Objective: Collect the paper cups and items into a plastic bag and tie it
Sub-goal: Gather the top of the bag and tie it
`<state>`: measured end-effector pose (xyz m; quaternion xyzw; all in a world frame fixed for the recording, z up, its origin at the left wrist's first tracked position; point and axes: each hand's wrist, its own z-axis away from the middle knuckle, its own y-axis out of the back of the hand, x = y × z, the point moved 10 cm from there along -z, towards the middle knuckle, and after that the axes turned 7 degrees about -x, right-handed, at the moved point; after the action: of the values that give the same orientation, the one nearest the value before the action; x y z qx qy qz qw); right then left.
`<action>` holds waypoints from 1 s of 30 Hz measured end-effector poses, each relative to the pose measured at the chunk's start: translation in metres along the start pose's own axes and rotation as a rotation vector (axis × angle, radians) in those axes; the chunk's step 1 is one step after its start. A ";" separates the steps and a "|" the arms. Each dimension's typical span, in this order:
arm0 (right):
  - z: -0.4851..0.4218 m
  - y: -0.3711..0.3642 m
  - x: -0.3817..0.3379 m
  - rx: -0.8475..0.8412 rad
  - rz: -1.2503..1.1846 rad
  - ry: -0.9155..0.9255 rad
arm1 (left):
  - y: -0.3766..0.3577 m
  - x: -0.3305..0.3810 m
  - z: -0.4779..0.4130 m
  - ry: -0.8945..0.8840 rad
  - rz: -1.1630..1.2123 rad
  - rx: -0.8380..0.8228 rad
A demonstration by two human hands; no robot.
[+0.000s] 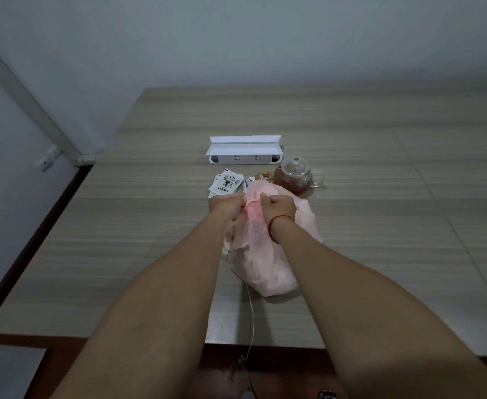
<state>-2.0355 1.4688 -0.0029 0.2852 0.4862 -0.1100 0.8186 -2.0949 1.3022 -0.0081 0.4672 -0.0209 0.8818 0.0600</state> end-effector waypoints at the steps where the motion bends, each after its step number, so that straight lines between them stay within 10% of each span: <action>1: 0.000 0.004 0.001 0.026 -0.008 -0.014 | 0.007 -0.001 -0.001 -0.004 -0.006 0.054; 15: -0.015 0.066 0.029 0.338 0.269 -0.169 | 0.042 -0.016 -0.031 -0.027 -0.121 0.176; 21: -0.015 0.042 0.094 0.115 0.098 -0.474 | 0.043 -0.071 -0.033 0.164 -0.117 0.173; 30: 0.011 -0.003 0.086 -0.268 0.218 -0.366 | 0.059 -0.068 0.002 0.071 -0.096 0.263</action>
<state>-1.9856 1.4688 -0.0738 0.2004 0.3066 -0.0056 0.9305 -2.0627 1.2381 -0.0618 0.4399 0.1196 0.8891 0.0411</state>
